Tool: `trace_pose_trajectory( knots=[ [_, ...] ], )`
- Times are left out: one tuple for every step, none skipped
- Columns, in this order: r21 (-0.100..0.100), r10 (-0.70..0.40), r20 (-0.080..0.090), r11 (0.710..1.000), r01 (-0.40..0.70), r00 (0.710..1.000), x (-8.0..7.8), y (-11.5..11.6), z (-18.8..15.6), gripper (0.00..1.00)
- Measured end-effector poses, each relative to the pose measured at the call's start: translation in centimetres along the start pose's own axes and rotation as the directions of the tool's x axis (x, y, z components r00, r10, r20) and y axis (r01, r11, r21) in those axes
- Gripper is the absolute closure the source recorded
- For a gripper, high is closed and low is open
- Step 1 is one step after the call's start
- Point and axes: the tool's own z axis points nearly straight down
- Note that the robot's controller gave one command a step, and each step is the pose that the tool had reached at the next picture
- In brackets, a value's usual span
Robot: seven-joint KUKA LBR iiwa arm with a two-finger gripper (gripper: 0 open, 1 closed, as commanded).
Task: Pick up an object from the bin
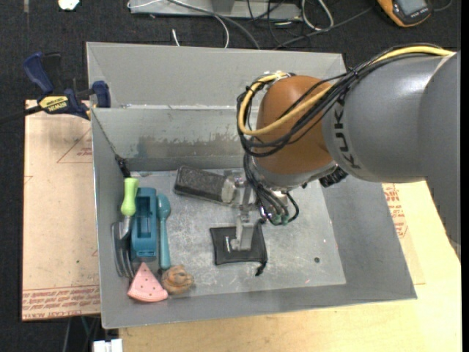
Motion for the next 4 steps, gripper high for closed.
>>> trace_pose_trajectory(
  knots=[
    [0.000, 0.000, 0.000, 1.000, 0.000, 1.000, 0.0, 0.0, 0.0, 0.00],
    [-0.003, 0.073, 0.005, 0.997, -0.073, 0.997, 1.7, -0.8, 5.3, 0.00],
    [-0.007, 0.318, 0.011, 0.948, -0.318, 0.948, 2.1, -2.1, 7.0, 1.00],
    [-0.008, 0.318, 0.010, 0.948, -0.318, 0.948, 2.1, -2.1, 7.0, 1.00]
  ],
)
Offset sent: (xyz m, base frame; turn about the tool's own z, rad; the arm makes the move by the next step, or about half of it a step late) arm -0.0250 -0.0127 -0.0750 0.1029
